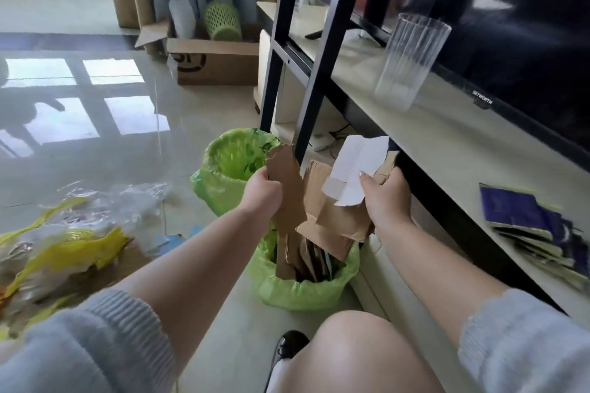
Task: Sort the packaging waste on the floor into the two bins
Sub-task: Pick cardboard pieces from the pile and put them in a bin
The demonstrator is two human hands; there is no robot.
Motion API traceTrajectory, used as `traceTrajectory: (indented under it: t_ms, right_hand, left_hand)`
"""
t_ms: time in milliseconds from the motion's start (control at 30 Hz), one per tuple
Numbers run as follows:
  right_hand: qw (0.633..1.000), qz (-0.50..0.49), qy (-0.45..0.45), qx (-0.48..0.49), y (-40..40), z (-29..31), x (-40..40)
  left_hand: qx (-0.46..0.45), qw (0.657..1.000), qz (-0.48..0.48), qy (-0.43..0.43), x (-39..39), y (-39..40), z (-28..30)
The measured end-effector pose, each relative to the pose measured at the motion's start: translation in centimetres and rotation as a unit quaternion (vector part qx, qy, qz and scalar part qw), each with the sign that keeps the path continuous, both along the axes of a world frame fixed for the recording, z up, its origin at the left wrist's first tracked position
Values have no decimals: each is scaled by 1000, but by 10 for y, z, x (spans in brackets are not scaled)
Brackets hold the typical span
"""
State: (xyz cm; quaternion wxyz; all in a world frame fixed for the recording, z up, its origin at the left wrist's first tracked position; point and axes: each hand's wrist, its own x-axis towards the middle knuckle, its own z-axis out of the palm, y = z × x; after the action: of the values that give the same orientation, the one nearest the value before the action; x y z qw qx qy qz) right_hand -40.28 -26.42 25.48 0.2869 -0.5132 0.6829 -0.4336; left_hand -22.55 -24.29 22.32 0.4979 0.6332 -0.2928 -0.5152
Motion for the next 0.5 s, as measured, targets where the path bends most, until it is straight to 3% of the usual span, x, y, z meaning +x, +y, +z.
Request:
traceTrajectory:
  t_ms: [133,233,367,500]
  right_hand:
    - [998,22,45,-32,8,-10,12]
    - [997,72,21,-35,19,-13,21]
    - [990,67,-86,86,20,-30,26]
    - [980,84,-104,148,17,-45,19]
  left_hand:
    - [37,996,53,54,-12,0,-31]
    - [49,991,103,62,-19,4,-46]
    - [50,989,130,55,-18,7,-54]
    - [44,989,129,54,-11,11,-52]
